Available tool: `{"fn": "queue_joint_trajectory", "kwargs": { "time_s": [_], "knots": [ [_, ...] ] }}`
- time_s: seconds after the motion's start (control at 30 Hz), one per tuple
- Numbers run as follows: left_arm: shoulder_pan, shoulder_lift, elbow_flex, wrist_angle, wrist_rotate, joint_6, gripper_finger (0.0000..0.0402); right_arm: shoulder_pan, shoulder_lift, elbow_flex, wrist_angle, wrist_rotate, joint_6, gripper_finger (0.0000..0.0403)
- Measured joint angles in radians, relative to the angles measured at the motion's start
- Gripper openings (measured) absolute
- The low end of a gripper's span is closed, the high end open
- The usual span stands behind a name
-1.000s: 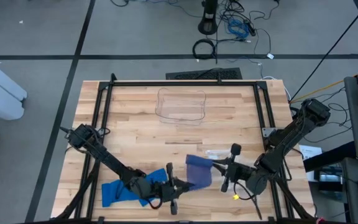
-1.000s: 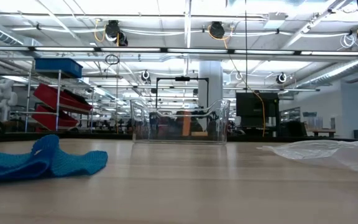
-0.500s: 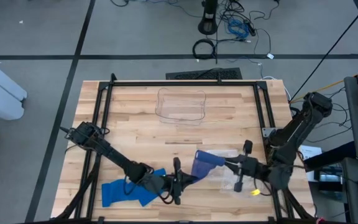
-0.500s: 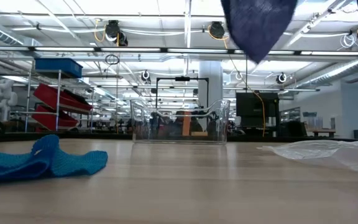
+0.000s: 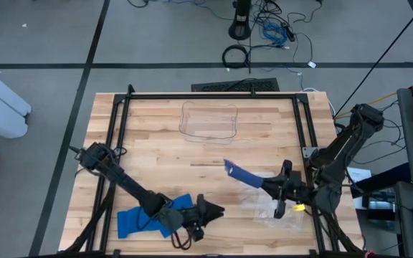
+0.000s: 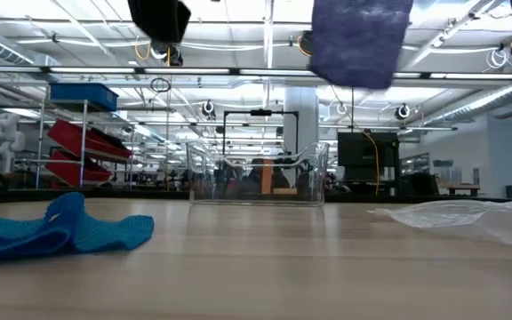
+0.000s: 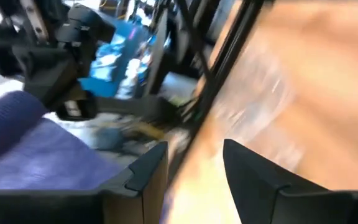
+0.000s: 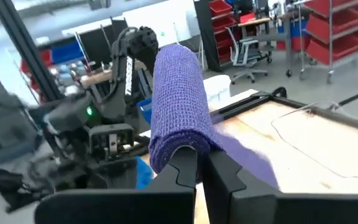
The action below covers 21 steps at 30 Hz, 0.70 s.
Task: Roll bandage
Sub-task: Roll the purple bandage
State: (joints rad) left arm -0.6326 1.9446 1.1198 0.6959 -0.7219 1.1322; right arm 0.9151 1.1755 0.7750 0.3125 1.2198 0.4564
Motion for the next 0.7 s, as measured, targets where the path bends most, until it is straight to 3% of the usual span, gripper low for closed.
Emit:
{"fn": "queue_joint_trajectory", "kwargs": {
  "time_s": [0.2,0.43,0.7],
  "knots": [
    [-0.02,0.0,-0.001,0.038,-0.195,0.389,0.0164,-0.016,-0.034,0.0,0.018,-0.104,0.127,0.0],
    [0.006,0.0,-0.001,0.06,-0.209,0.572,0.0164,-0.033,-0.036,0.0,0.072,-0.2,0.203,0.0],
    [0.01,0.0,-0.001,0.058,-0.276,0.773,0.0164,-0.029,-0.076,0.0,0.076,-0.206,0.204,0.0002]
  ]
}}
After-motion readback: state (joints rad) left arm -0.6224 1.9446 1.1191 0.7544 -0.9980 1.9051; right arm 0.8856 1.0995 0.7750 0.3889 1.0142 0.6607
